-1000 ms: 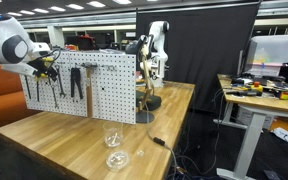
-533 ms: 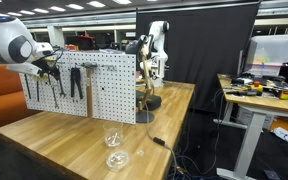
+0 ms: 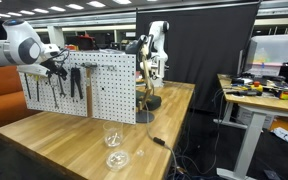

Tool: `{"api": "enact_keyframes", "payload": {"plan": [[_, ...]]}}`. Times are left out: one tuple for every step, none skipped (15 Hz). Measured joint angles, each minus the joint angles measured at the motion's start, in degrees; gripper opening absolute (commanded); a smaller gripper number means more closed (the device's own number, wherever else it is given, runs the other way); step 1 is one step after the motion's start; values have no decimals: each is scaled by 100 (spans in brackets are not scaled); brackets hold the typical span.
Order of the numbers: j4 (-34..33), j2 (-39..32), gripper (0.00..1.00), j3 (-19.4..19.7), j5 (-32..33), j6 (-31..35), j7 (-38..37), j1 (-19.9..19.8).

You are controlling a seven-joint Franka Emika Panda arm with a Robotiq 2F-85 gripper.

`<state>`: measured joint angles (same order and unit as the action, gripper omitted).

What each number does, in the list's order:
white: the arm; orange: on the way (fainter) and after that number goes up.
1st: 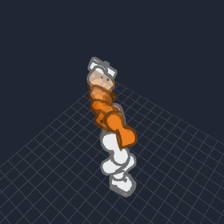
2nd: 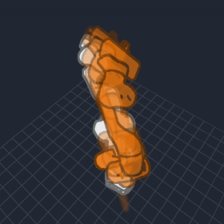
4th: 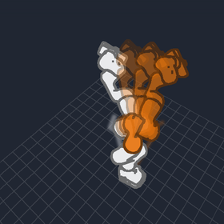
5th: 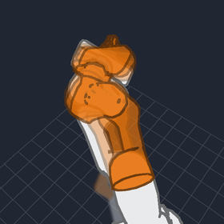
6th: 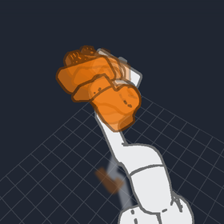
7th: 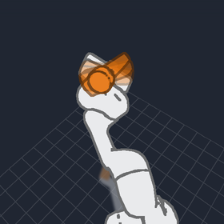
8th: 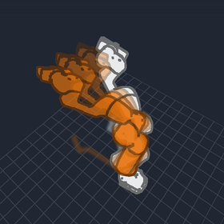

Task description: Uncover the jar and then get the wrench from the wall and put it on the table

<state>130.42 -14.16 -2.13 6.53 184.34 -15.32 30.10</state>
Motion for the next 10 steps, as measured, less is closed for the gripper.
{"api": "enact_keyframes", "payload": {"plan": [[-26,-20,100,55,0,-3,0,63],[-45,-38,96,84,0,-8,-1,120],[-56,-57,74,97,0,-13,-4,175],[-68,-83,71,103,-1,-15,-7,225],[-76,-114,71,102,-2,-16,-9,263],[-79,-143,64,95,-2,-16,-9,285],[-79,-160,57,89,-4,-18,-9,299],[-79,-164,50,87,-4,-22,-9,305],[-80,-164,43,88,-4,-25,-9,305],[-80,-164,36,89,-4,-27,-9,305]]}}
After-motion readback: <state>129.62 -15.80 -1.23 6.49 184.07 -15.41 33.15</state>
